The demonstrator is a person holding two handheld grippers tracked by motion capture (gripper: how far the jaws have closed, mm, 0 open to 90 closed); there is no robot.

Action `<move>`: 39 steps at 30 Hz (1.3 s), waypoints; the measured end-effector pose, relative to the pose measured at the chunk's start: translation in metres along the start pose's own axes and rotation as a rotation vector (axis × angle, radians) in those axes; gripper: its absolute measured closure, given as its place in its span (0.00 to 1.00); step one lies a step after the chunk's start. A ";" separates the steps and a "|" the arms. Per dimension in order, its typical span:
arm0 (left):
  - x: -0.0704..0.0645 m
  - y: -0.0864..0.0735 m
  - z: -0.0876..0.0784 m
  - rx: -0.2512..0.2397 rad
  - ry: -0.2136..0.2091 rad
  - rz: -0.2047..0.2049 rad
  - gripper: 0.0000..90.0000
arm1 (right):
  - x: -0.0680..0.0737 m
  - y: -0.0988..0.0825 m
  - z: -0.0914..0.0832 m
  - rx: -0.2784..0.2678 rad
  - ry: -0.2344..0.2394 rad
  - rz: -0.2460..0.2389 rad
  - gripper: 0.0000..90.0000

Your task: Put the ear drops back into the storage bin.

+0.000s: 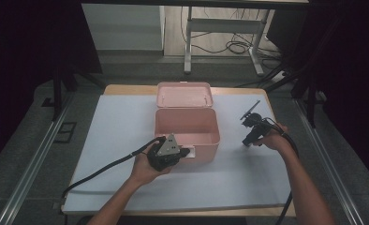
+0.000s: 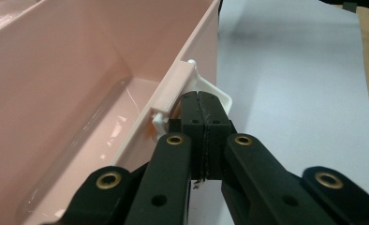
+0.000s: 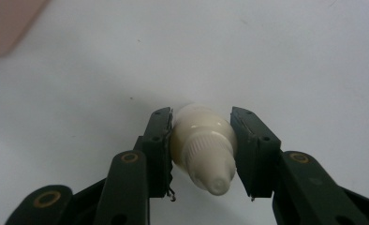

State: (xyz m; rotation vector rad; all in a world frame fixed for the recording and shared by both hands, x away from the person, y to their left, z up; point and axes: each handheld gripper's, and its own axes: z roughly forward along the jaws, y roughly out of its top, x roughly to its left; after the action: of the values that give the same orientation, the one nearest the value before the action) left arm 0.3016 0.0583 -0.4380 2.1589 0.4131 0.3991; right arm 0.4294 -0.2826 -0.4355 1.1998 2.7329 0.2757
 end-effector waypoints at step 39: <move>0.001 0.000 -0.001 0.007 -0.002 0.007 1.00 | 0.073 0.116 -0.085 -0.193 0.084 -0.197 0.67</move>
State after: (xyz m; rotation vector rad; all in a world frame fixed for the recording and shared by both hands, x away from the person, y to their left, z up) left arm 0.3020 0.0589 -0.4376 2.1682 0.4068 0.3993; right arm 0.4457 -0.1604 -0.3313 0.8828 2.7907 0.5621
